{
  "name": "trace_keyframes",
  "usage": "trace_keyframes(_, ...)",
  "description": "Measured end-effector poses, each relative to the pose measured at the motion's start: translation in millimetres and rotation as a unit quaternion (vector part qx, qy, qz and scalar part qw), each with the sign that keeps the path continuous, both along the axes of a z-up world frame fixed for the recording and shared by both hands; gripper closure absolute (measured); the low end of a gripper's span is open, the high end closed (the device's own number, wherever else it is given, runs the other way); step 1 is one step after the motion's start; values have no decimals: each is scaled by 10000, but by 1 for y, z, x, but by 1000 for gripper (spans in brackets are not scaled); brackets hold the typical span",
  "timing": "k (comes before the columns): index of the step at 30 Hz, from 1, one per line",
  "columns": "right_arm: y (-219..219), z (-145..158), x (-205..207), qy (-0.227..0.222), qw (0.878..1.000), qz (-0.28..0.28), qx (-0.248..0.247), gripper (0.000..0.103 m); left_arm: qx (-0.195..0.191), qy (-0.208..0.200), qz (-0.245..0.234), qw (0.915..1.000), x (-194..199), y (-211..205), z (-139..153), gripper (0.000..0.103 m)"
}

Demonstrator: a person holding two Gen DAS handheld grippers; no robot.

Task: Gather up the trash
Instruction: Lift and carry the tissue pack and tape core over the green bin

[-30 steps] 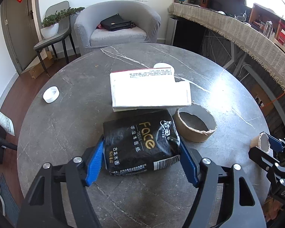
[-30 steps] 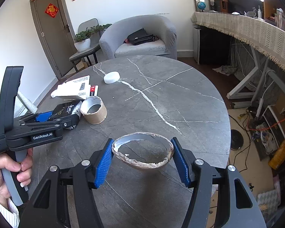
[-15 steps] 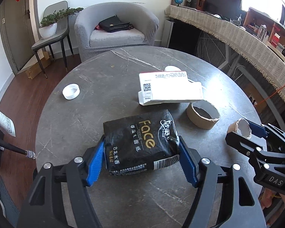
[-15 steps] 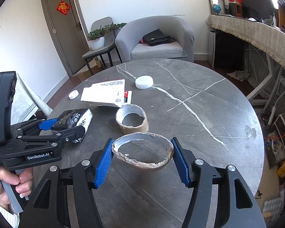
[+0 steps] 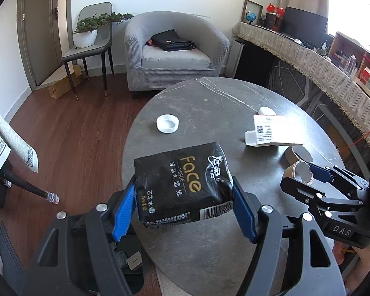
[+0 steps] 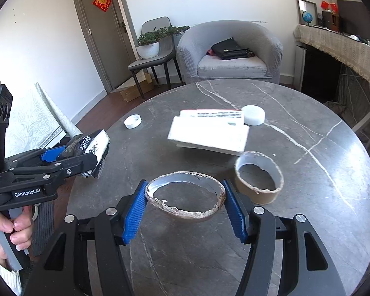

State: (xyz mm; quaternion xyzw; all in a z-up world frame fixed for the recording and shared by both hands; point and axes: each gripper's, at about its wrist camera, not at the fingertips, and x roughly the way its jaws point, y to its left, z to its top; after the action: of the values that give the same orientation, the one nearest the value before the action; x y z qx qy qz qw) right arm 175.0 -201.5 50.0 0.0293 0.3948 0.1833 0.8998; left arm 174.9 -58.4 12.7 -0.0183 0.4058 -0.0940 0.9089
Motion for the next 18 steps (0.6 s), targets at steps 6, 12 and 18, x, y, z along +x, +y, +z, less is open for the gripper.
trace_keyframes(6, 33, 3, 7, -21, 9998, 204, 43, 42, 53, -38, 160, 9999, -5, 37, 1, 30)
trace_keyframes(12, 70, 10, 10, -98, 9990, 440, 63, 42, 136, 31, 354, 9993, -13, 72, -4, 30)
trace_keyframes(18, 99, 17, 9, -252, 9979, 586, 149, 42, 263, 214, 489, 9982, -21, 106, -19, 30)
